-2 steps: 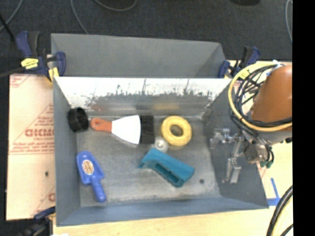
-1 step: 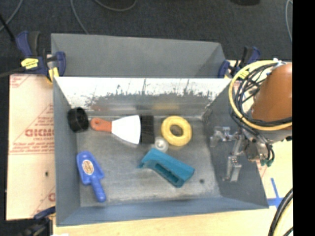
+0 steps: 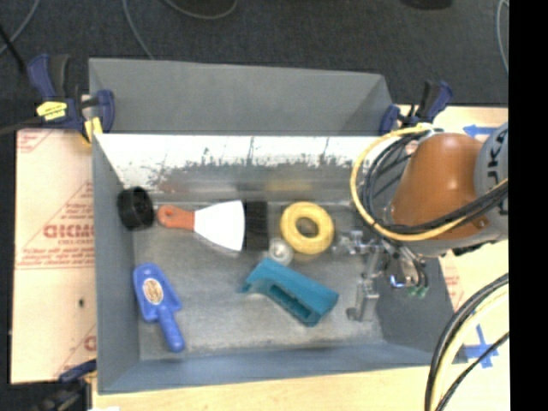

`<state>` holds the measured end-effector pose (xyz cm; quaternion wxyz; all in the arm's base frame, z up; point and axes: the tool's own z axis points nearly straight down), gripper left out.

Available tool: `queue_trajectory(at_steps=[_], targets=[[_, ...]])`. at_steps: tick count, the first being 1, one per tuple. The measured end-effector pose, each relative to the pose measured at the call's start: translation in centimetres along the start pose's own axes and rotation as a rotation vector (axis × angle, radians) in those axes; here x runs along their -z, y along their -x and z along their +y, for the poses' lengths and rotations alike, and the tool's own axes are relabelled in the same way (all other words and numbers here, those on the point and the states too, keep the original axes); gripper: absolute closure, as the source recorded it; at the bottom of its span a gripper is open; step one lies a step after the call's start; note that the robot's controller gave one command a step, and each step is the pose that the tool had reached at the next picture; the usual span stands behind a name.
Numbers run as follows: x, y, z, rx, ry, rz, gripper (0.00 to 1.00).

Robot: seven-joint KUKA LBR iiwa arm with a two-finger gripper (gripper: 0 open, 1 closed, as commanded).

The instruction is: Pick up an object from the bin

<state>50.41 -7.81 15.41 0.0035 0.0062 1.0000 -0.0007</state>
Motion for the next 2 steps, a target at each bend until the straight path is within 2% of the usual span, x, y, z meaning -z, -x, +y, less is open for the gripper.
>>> queue_trajectory(at_steps=[1, 2], targets=[[-2.0, 0.2, 1.7, -0.057, 0.001, 0.009, 0.00], [-2.5, -0.5, 5.6, -0.210, 0.000, -0.001, 0.00]])
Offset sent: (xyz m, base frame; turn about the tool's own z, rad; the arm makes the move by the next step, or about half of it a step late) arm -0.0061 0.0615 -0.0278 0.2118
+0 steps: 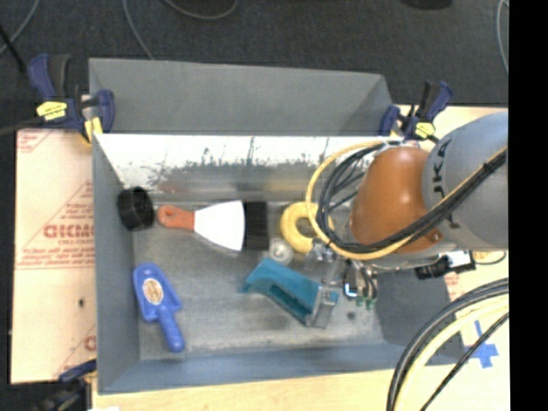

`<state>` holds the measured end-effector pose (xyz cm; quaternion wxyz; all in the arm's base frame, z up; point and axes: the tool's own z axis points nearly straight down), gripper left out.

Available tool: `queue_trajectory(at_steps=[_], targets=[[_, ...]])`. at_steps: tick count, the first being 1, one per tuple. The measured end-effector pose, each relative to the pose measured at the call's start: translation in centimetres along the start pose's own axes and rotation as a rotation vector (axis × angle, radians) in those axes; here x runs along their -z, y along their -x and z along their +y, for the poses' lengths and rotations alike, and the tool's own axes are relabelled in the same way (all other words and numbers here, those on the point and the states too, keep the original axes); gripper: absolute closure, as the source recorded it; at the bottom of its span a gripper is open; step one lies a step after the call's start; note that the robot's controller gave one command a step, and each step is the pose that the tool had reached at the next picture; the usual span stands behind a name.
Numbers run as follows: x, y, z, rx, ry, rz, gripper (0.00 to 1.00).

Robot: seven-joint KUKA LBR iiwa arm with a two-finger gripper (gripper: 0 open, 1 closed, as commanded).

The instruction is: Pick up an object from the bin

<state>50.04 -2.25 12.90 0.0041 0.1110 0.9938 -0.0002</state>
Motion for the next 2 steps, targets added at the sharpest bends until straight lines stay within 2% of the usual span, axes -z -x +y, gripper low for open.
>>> queue_trajectory(at_steps=[1, 2], targets=[[-5.2, 0.9, 2.1, 0.012, 0.000, 0.004, 0.00], [-5.7, -0.3, 2.3, -0.095, 0.001, -0.007, 1.00]])
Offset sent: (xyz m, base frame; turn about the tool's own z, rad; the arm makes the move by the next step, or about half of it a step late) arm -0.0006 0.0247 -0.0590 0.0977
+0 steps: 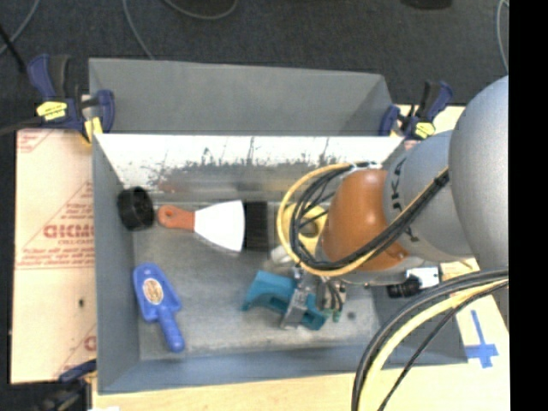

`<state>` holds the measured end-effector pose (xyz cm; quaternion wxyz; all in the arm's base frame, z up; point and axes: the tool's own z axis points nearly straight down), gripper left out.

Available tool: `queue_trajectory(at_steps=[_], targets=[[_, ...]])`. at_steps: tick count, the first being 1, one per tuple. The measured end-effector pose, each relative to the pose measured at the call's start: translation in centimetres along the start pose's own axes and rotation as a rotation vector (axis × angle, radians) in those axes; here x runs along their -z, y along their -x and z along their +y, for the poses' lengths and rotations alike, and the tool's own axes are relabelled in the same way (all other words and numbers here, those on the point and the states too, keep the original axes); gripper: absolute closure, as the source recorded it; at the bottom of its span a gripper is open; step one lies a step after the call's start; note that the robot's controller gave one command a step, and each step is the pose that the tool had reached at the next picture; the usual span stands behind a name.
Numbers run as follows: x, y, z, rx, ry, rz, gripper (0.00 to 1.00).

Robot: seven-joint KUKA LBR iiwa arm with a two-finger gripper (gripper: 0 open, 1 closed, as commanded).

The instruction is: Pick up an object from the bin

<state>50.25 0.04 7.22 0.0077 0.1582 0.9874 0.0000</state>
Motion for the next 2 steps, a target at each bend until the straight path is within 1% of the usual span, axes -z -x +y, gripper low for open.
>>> queue_trajectory(at_steps=[2], targets=[[0.07, 0.00, -0.01, 0.002, 0.000, -0.001, 1.00]])
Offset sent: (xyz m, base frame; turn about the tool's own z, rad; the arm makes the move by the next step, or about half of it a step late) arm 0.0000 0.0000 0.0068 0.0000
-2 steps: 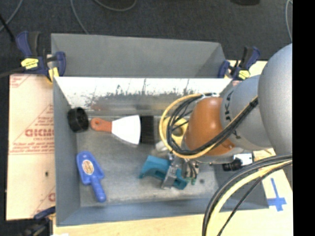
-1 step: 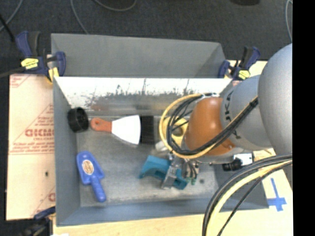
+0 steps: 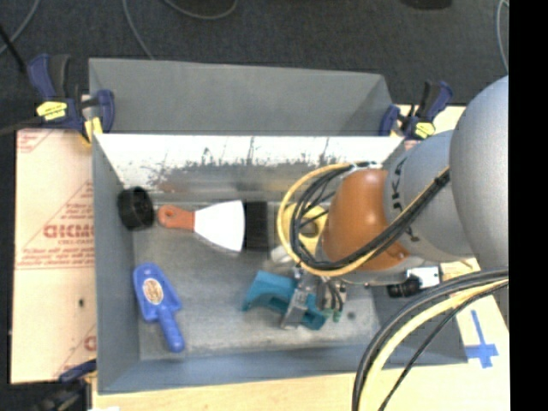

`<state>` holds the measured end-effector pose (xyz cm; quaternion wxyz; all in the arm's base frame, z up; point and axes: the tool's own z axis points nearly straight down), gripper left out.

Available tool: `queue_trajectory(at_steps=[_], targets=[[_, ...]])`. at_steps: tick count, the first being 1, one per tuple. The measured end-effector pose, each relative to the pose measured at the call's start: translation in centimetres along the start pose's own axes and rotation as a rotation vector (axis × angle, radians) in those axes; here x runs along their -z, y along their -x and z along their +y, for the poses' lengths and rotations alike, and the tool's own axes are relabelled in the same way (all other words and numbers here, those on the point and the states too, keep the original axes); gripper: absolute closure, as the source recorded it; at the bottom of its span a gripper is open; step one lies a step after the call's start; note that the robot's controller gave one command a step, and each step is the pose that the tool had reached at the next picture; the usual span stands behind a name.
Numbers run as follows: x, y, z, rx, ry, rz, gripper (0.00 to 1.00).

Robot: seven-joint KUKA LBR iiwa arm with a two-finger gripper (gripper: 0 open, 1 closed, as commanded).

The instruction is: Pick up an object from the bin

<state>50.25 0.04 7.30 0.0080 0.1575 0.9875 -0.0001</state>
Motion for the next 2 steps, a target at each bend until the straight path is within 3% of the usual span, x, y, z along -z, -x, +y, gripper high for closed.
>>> queue_trajectory(at_steps=[2], targets=[[1.21, -0.07, -0.09, 0.003, -0.001, 0.002, 1.00]])
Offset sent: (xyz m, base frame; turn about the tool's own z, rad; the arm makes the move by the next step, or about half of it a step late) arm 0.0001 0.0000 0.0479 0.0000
